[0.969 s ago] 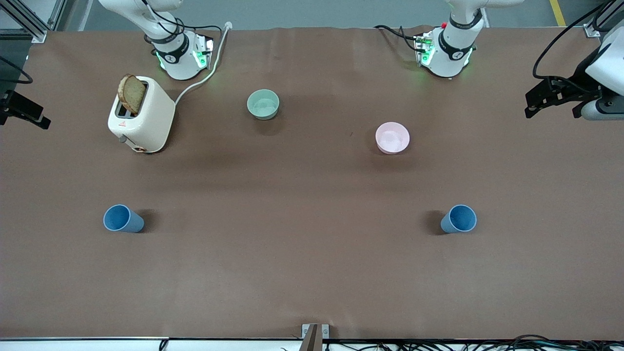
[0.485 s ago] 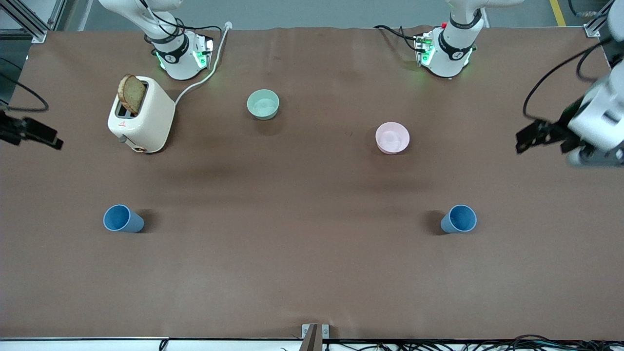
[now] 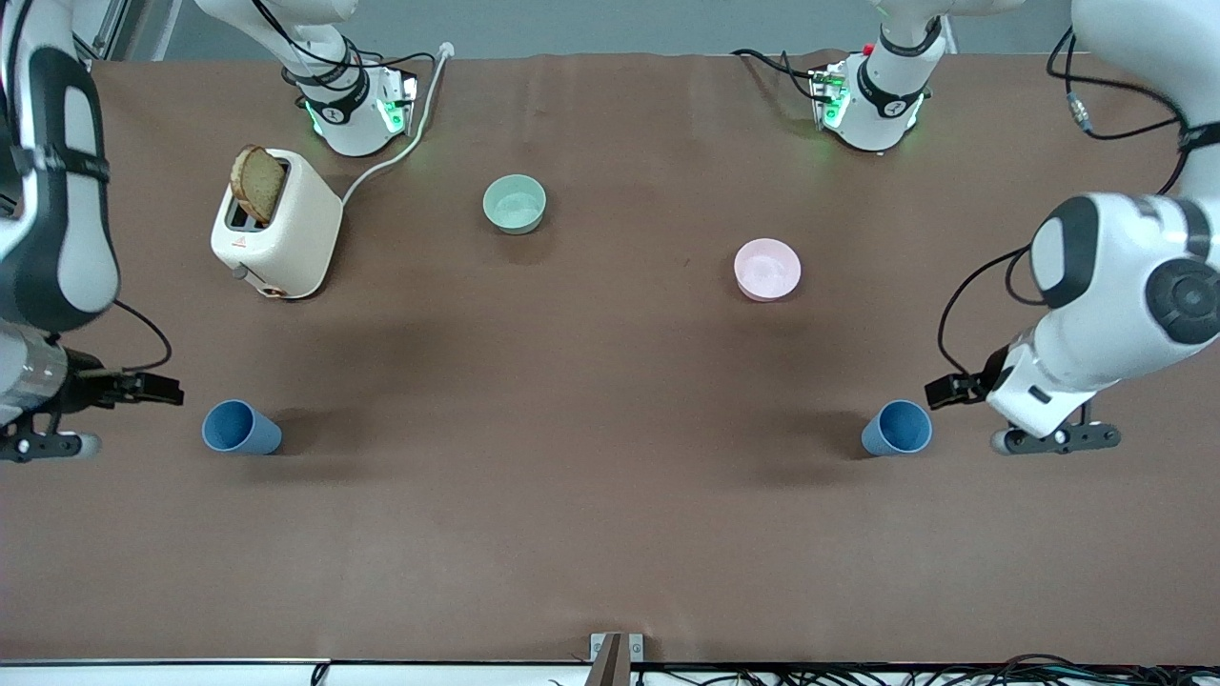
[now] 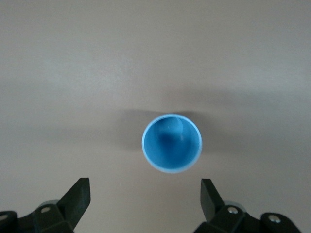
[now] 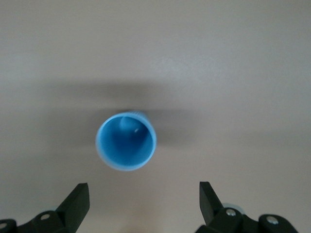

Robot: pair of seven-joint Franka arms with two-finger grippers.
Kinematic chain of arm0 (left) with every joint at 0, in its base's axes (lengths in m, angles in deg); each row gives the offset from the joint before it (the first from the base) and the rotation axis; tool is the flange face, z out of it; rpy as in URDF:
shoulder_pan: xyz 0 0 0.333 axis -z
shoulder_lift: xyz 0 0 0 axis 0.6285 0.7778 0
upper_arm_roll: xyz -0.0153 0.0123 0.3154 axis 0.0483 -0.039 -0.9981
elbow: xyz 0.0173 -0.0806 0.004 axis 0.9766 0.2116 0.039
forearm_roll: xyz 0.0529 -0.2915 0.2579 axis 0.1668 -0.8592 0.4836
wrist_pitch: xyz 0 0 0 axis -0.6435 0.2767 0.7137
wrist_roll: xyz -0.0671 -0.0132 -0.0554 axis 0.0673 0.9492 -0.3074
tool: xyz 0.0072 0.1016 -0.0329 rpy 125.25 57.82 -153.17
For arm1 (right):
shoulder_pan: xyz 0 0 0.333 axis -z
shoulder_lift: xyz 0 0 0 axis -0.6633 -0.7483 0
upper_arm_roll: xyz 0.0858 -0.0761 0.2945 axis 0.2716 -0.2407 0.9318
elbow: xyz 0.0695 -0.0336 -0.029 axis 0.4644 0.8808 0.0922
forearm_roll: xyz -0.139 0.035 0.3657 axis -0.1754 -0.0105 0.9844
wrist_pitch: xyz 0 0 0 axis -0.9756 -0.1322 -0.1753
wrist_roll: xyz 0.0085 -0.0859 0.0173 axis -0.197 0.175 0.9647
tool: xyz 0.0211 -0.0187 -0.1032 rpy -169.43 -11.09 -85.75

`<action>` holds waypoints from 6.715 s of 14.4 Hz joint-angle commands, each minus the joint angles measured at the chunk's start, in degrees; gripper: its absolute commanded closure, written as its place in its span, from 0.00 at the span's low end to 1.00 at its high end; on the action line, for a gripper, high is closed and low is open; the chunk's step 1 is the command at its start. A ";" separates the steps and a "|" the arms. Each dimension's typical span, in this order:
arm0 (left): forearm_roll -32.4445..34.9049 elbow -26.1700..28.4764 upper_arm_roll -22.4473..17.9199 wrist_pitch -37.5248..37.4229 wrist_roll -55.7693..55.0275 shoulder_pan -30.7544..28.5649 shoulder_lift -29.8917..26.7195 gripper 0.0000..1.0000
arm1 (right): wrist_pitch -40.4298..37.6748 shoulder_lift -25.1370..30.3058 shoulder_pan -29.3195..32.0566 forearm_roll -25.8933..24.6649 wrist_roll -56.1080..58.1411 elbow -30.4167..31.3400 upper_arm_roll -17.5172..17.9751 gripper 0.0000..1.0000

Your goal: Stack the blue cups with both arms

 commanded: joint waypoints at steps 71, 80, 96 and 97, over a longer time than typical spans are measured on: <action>0.24 -7.63 6.10 -31.86 3.39 -5.05 -25.94 0.00 | 6.98 -10.35 -33.97 3.78 -63.55 -9.20 18.50 0.34; -1.17 -7.80 6.45 -35.37 5.85 -4.96 -26.02 0.00 | 6.11 -6.86 -33.18 3.78 -63.46 -9.20 17.98 0.00; -0.47 -8.59 6.63 -35.20 5.76 -4.78 -25.76 0.00 | -28.79 26.30 -5.23 -2.29 -25.62 -6.74 5.77 0.00; -0.47 -8.68 6.63 -35.20 5.76 -4.78 -25.76 0.00 | -28.70 26.30 -4.97 -2.28 -24.19 -6.74 5.41 0.00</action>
